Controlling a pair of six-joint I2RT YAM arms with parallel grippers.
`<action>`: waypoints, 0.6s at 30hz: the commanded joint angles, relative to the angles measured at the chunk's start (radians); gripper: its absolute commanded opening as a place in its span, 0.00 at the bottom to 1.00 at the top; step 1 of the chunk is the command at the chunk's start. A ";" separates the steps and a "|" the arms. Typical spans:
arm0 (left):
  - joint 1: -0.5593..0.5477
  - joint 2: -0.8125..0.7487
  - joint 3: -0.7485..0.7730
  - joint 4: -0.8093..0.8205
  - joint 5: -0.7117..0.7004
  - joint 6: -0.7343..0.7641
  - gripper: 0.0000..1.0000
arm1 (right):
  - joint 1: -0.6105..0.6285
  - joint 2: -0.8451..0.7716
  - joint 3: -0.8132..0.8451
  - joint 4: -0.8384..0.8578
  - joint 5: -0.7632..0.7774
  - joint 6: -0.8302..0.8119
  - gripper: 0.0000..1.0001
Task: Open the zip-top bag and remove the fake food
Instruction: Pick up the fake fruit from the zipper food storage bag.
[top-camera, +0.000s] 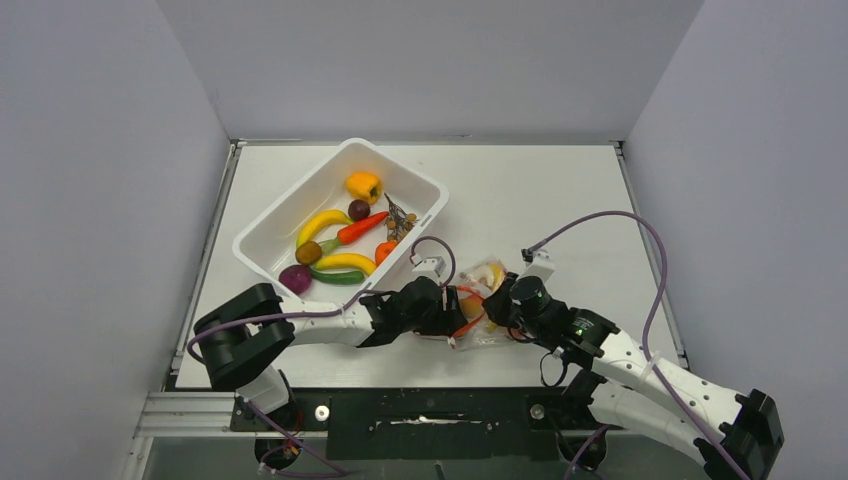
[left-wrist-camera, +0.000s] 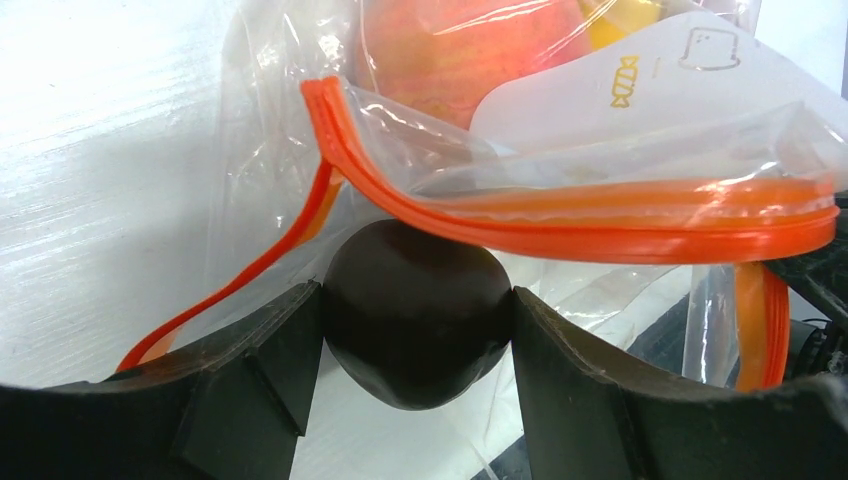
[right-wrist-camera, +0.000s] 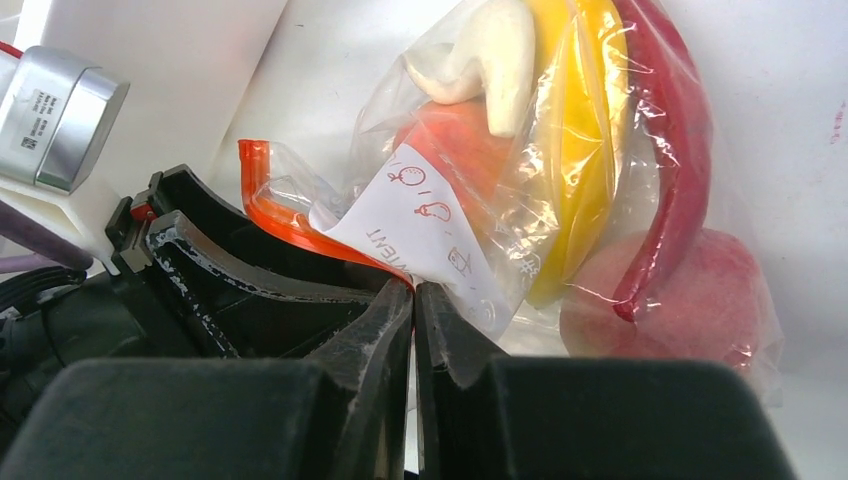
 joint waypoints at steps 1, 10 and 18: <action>-0.009 -0.010 0.019 0.000 -0.003 0.036 0.14 | -0.008 0.004 0.003 0.007 0.011 0.014 0.07; -0.009 0.071 0.057 -0.060 0.052 0.070 0.48 | -0.018 0.084 0.000 -0.022 -0.019 0.030 0.09; -0.015 0.087 0.092 -0.106 0.041 0.091 0.43 | -0.023 0.089 -0.005 -0.017 -0.022 0.031 0.09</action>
